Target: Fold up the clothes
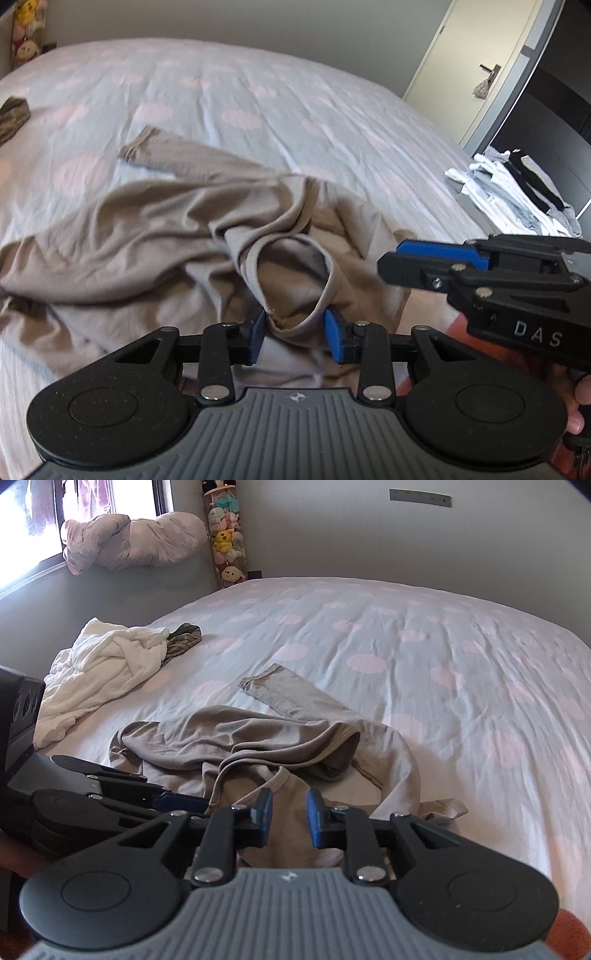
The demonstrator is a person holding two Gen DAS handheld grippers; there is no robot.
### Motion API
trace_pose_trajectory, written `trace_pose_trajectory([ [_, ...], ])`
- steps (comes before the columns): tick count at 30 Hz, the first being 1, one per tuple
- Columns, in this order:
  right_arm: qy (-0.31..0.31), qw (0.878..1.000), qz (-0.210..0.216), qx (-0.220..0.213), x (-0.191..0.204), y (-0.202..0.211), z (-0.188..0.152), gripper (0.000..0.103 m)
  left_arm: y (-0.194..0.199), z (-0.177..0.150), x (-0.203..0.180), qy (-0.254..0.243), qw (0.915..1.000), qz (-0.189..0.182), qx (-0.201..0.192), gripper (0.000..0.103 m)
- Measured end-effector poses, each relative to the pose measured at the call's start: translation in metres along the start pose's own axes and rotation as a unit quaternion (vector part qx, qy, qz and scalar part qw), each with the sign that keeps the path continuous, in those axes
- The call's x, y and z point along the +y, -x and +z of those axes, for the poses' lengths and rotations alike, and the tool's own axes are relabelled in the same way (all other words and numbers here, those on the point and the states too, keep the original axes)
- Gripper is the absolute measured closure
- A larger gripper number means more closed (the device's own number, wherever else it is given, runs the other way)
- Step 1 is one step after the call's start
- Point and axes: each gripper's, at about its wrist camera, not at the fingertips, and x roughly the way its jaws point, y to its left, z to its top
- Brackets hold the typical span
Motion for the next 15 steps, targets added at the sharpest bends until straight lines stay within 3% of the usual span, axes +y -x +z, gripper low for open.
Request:
trace_pose_trajectory([
  [1,-0.006,1.000,0.002,0.000,-0.002,0.000,0.000,0.080,0.000,0.002,-0.003,-0.006,1.0000,0.001,-0.006,0.091],
  [3,-0.014,1.000,0.005,0.000,-0.005,0.000,0.000,0.080,0.003,0.006,-0.007,-0.017,0.9997,0.011,-0.016,0.098],
  [9,-0.024,1.000,0.015,-0.006,-0.007,0.006,0.004,0.069,0.049,0.034,0.011,-0.006,0.9983,0.033,-0.047,0.100],
  [15,-0.014,0.999,0.033,-0.005,-0.005,0.011,0.016,0.068,0.108,0.062,0.057,-0.012,0.9944,0.096,-0.043,0.100],
])
